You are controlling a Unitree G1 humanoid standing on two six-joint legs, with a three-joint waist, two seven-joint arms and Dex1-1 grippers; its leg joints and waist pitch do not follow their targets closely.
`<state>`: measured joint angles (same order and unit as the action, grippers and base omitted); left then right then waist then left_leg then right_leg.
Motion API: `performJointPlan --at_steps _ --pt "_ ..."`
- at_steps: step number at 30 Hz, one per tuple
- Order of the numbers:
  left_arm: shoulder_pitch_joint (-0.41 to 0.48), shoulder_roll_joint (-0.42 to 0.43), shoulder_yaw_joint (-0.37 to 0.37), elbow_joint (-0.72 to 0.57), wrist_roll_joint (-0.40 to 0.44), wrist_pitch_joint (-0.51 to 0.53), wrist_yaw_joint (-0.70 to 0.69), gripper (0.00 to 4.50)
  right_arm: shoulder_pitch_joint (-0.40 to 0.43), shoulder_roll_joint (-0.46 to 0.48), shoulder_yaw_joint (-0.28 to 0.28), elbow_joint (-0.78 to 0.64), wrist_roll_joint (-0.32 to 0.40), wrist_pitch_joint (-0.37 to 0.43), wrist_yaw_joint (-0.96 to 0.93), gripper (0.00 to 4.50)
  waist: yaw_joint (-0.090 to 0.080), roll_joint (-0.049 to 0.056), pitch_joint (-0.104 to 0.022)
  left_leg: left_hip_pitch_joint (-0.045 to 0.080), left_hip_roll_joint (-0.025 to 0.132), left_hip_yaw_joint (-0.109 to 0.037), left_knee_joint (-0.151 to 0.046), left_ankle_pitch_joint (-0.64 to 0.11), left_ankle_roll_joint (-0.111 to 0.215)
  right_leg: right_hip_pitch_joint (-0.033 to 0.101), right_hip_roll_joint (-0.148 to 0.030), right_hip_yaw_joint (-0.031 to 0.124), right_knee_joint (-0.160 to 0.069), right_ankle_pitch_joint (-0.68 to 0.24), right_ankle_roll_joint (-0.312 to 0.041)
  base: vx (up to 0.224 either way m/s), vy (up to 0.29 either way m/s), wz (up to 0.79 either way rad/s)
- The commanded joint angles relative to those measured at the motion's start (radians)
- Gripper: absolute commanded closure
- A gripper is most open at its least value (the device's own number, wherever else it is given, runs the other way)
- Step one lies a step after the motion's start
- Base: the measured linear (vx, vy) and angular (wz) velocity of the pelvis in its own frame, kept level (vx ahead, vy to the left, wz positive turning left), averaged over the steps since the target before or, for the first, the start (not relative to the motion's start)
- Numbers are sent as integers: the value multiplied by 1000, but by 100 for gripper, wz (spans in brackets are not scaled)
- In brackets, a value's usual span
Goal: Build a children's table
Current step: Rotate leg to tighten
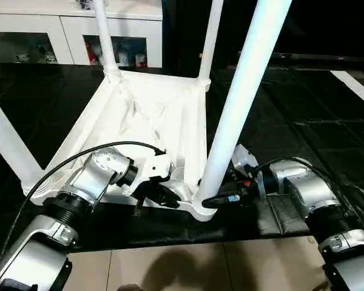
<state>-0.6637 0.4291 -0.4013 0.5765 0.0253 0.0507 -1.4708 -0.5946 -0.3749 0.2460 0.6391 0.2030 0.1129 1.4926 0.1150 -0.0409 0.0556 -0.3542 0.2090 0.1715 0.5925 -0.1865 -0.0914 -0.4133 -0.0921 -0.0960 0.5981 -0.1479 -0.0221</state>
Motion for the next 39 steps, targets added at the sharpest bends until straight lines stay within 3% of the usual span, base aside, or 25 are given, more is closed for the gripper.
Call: performJointPlan --at_steps 1,4,11,14,16,20,21,23,24,26,28,30,33,34,35,36,39 --pt "-21 -13 -33 -8 5 -27 -44 450 -25 -8 -2 8 -1 -20 -1 217 -4 12 -74 4 27 3 -70 -210 32 62 -53 48 -57 -239 -230 0 0 0" --pt "-17 -14 -25 -12 3 -17 -31 450 -23 -4 -4 12 -3 -27 1 234 -4 12 -74 5 27 2 -70 -214 29 62 -53 48 -58 -253 -226 0 0 0" --pt "-17 -52 21 5 -23 80 53 450 11 14 -28 -41 30 39 -22 247 -3 15 -72 7 26 3 -70 -228 24 61 -52 48 -60 -270 -223 0 0 0" --pt "-30 -82 47 26 -26 113 120 450 38 34 -42 -69 21 55 -109 247 -4 13 -70 5 23 2 -71 -239 22 62 -52 47 -68 -313 -203 0 0 0" --pt "-46 -117 75 44 -20 154 212 450 66 72 -54 -98 -27 93 -289 251 -6 18 -68 9 22 0 -72 -249 13 58 -52 47 -72 -344 -188 0 0 0" --pt "-61 -155 101 48 -23 216 292 450 86 134 -80 -124 -45 158 -450 254 -32 15 -63 4 12 -8 -76 -293 -11 60 -51 38 -89 -484 -124 0 0 0" --pt "-78 -190 123 53 -30 261 358 450 87 198 -110 -126 -60 199 -598 254 -45 16 -66 -1 8 -11 -74 -288 -11 64 -51 34 -94 -524 -101 0 0 0" --pt "-89 -209 135 62 -33 278 394 450 80 229 -128 -112 -67 209 -675 254 -54 17 -66 1 8 -13 -74 -285 -15 58 -52 33 -96 -526 -98 0 0 0" --pt "-105 -237 154 72 -37 300 447 450 61 275 -157 -80 -78 215 -796 255 -66 21 -67 -1 7 -14 -73 -291 -13 58 -50 30 -100 -523 -99 0 0 0" --pt "-121 -265 175 87 -38 315 504 450 40 317 -180 -48 -84 200 -898 255 -73 24 -67 -1 5 -15 -72 -296 -12 56 -49 28 -99 -516 -104 0 0 0" --pt "-133 -295 199 97 -43 332 565 450 17 361 -201 -22 -75 188 -971 255 -83 25 -73 -11 5 -17 -73 -272 -7 65 -48 29 -93 -464 -114 0 0 0" --pt "-130 -329 217 80 -50 363 609 450 1 410 -215 -23 -86 199 -1055 255 -84 27 -74 -6 6 -13 -72 -250 -1 59 -44 34 -88 -381 -143 0 0 0" --pt "-123 -346 220 61 -55 382 627 450 2 444 -241 -38 -69 227 -1084 255 -84 27 -77 -6 6 -8 -69 -195 17 64 -43 39 -75 -255 -191 0 0 0" --pt "-121 -347 218 58 -55 383 628 450 7 448 -237 -47 -66 228 -1069 220 -82 24 -78 -4 7 -6 -68 -184 29 65 -43 40 -73 -229 -204 0 0 0" --pt "-117 -349 216 54 -54 385 631 450 17 453 -232 -61 -67 228 -1067 220 -80 25 -78 -5 8 -6 -69 -175 34 68 -43 40 -70 -215 -208 0 0 0" --pt "-114 -349 216 52 -52 385 632 450 24 456 -229 -69 -68 228 -1070 185 -77 27 -80 -5 10 -5 -69 -153 41 69 -44 42 -66 -178 -217 0 0 0" --pt "-111 -342 213 55 -48 383 635 450 39 451 -231 -88 -57 223 -1064 174 -74 28 -76 -2 10 -2 -71 -160 49 69 -44 42 -68 -175 -225 0 0 0"
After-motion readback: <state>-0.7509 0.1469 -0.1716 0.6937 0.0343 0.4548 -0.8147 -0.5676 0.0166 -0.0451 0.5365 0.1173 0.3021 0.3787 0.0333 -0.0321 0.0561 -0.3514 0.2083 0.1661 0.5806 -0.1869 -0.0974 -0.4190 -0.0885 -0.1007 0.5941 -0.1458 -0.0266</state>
